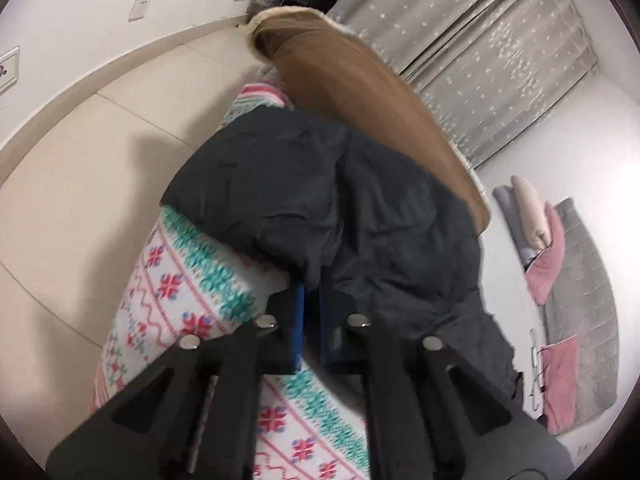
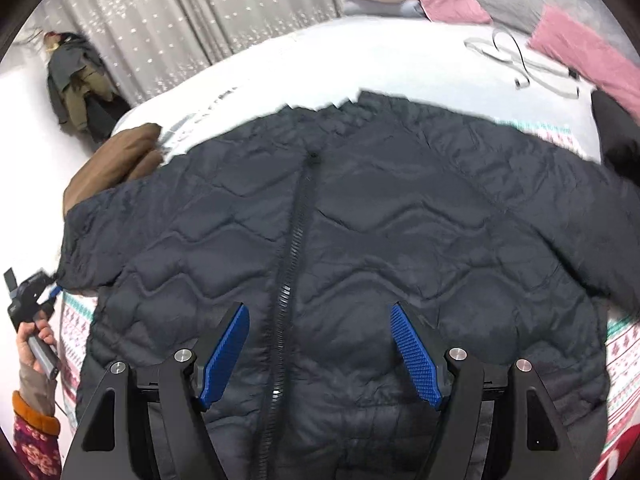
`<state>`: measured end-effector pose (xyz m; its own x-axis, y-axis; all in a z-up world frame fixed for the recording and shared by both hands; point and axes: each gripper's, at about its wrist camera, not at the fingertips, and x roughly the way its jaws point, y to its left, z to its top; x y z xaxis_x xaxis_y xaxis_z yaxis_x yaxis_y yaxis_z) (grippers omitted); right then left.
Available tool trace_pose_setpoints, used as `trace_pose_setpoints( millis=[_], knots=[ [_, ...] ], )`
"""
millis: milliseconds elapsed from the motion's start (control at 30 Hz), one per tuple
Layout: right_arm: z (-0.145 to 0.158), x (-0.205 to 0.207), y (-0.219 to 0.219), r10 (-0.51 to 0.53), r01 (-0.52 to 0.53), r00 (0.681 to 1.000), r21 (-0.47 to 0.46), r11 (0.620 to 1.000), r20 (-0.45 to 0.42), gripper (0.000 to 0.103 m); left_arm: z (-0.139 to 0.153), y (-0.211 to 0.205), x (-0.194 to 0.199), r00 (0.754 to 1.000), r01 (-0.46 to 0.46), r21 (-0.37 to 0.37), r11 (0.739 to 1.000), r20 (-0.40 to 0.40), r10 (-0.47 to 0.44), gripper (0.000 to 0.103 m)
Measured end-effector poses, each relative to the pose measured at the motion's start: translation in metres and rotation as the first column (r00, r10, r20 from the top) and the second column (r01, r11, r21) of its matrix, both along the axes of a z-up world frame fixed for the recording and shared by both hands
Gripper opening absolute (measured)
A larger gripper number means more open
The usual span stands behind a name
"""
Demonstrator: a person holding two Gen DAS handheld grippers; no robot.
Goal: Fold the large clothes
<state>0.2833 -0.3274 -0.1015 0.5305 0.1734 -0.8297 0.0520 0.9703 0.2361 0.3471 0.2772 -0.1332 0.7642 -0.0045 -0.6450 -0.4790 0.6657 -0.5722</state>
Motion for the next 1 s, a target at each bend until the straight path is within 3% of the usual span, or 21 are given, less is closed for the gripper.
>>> trace_pose_setpoints(
  millis=[133, 267, 400, 533, 567, 667, 767, 867, 933, 967, 1000],
  knots=[
    [-0.009, 0.002, -0.013, -0.038, 0.038, 0.999, -0.013, 0.999, -0.012, 0.074, 0.052, -0.043, -0.012, 0.991, 0.003, 0.237, 0.971, 0.131, -0.035, 0.004],
    [-0.009, 0.0, -0.027, -0.066, 0.066, 0.998, 0.014, 0.998, -0.006, 0.074, 0.102, -0.098, -0.015, 0.956, 0.073, 0.35, 0.934, 0.241, -0.165, 0.004],
    [-0.008, -0.001, -0.036, -0.084, 0.084, 0.996, 0.037, 0.996, -0.001, 0.074, 0.139, -0.17, -0.009, 0.895, 0.212, 0.444, 0.871, 0.269, -0.355, 0.004],
    [-0.004, -0.004, -0.043, -0.098, 0.097, 0.995, 0.06, 0.993, 0.011, 0.074, 0.152, -0.238, -0.002, 0.82, 0.351, 0.496, 0.794, 0.246, -0.516, 0.004],
    [-0.004, -0.005, -0.044, -0.1, 0.099, 0.995, 0.064, 0.993, 0.013, 0.074, 0.153, -0.245, 0.001, 0.809, 0.373, 0.494, 0.785, 0.242, -0.536, 0.004],
    [-0.003, -0.005, -0.048, -0.105, 0.103, 0.994, 0.072, 0.992, 0.017, 0.074, 0.147, -0.286, 0.004, 0.755, 0.466, 0.484, 0.741, 0.219, -0.618, 0.004],
    [-0.003, -0.006, -0.052, -0.116, 0.115, 0.993, 0.076, 0.99, 0.02, 0.074, 0.133, -0.329, 0.007, 0.696, 0.556, 0.488, 0.673, 0.17, -0.698, 0.004],
    [-0.004, -0.006, -0.058, -0.126, 0.124, 0.992, 0.082, 0.989, 0.022, 0.074, 0.105, -0.367, 0.01, 0.6, 0.694, 0.448, 0.564, 0.074, -0.797, 0.006],
    [-0.006, -0.006, -0.063, -0.136, 0.132, 0.99, 0.1, 0.986, 0.028, 0.074, 0.075, -0.396, 0.008, 0.485, 0.812, 0.406, 0.419, -0.069, -0.872, 0.029],
    [-0.007, -0.006, -0.066, -0.139, 0.135, 0.99, 0.111, 0.985, 0.029, 0.074, 0.068, -0.403, 0.003, 0.449, 0.834, 0.405, 0.374, -0.104, -0.888, 0.033],
    [-0.009, -0.006, -0.069, -0.141, 0.136, 0.99, 0.127, 0.983, 0.03, 0.074, 0.062, -0.409, -0.005, 0.402, 0.851, 0.422, 0.311, -0.143, -0.904, 0.038]
  ],
)
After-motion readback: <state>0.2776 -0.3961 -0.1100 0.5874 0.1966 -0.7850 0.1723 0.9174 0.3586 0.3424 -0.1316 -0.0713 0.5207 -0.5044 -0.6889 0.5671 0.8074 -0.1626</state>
